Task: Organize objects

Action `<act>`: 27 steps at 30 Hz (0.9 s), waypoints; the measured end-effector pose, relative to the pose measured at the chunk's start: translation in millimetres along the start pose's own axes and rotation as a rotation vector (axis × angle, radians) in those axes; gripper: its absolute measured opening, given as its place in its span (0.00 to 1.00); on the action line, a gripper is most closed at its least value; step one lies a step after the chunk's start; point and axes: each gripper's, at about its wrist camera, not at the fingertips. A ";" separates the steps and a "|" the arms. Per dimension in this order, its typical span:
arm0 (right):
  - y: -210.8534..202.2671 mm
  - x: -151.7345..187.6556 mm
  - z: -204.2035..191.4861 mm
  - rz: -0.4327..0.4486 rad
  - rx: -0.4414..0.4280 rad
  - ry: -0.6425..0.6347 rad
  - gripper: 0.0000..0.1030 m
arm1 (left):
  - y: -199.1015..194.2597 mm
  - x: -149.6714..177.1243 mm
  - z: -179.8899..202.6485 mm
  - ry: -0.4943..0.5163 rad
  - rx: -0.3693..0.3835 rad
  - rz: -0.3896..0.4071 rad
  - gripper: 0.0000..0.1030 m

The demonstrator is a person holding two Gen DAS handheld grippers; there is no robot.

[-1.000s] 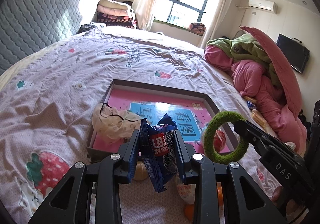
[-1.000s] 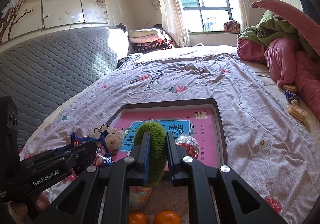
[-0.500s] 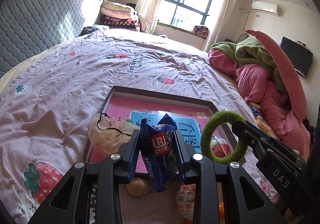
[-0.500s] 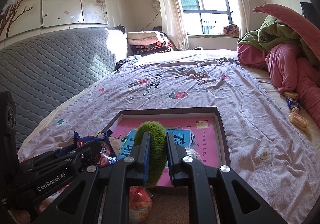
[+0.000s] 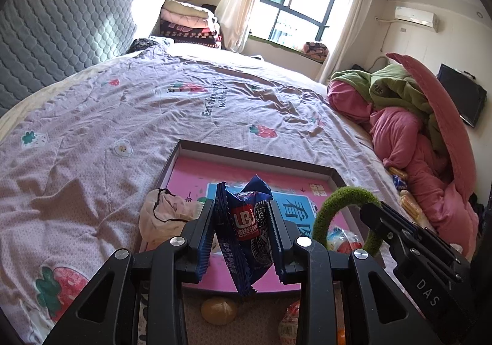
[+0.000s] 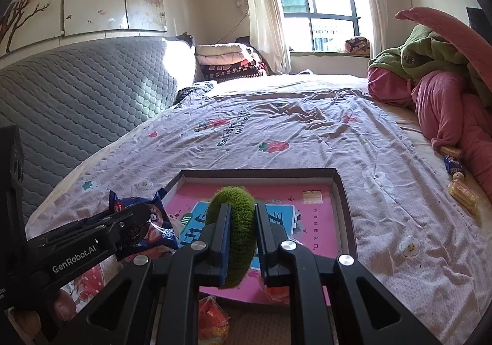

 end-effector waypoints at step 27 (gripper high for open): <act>43.0 -15.0 3.1 -0.029 0.026 0.009 0.15 | 40.4 -13.5 -1.0 0.038 -0.011 -0.041 0.32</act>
Point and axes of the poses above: each gripper's, at about its wrist camera, not at the fingertips, and y roughly the way its jaws point, z to its right, x to its underside, and after that the axes turned 4 degrees about y, right-handed
